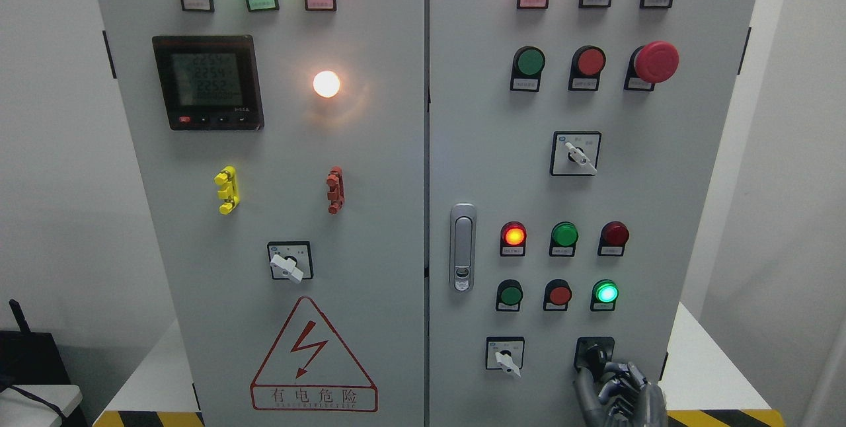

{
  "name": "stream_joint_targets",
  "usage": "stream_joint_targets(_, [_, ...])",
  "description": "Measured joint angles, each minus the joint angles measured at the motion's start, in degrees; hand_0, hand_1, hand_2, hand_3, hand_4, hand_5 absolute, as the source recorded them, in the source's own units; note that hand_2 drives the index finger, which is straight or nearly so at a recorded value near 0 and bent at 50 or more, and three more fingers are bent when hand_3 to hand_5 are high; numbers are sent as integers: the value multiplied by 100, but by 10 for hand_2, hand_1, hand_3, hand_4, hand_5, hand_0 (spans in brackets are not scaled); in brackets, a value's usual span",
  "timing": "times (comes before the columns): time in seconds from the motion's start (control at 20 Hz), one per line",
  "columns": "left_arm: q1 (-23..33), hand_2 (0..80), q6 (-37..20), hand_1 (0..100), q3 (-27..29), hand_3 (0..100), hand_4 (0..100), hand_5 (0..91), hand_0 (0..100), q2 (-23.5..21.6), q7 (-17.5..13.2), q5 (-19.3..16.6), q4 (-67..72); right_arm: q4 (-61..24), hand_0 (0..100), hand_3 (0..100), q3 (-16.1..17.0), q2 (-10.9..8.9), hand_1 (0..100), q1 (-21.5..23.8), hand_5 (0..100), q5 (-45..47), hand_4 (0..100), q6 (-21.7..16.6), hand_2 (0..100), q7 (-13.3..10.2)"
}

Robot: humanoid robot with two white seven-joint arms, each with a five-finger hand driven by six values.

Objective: Trip black knob to open circuit

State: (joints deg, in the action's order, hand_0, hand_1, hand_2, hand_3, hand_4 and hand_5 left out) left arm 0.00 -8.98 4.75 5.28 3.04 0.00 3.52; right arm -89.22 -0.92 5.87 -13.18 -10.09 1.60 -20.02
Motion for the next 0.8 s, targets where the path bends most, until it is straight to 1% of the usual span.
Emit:
stream_joint_targets(0.3, [0, 0, 0, 389, 0, 0, 0, 0, 120, 0, 0, 0, 0, 1, 547, 883, 36, 1, 797, 0, 904, -1, 869, -2, 578, -12])
stream_joint_targets(0.55, [0, 0, 0, 389, 0, 0, 0, 0, 120, 0, 0, 0, 0, 1, 561, 856, 57, 0, 828, -1, 912, -2, 862, -2, 522, 5])
stream_joint_targets(0.6, [0, 0, 0, 389, 0, 0, 0, 0, 120, 0, 0, 0, 0, 1, 510, 857, 55, -1, 812, 0, 912, -2, 866, -2, 517, 12])
stream_joint_targets(0.65, [0, 0, 0, 389, 0, 0, 0, 0, 120, 0, 0, 0, 0, 1, 485, 857, 42, -2, 806, 0, 912, -1, 867, -2, 519, 12])
stream_joint_targets(0.75, [0, 0, 0, 389, 0, 0, 0, 0, 120, 0, 0, 0, 0, 1, 403, 851, 21, -4, 805, 0, 910, 2, 864, -3, 515, 13])
stream_joint_targets(0.8, [0, 0, 0, 389, 0, 0, 0, 0, 120, 0, 0, 0, 0, 1, 392, 849, 10, -5, 806, 0, 910, 2, 864, -3, 513, 13])
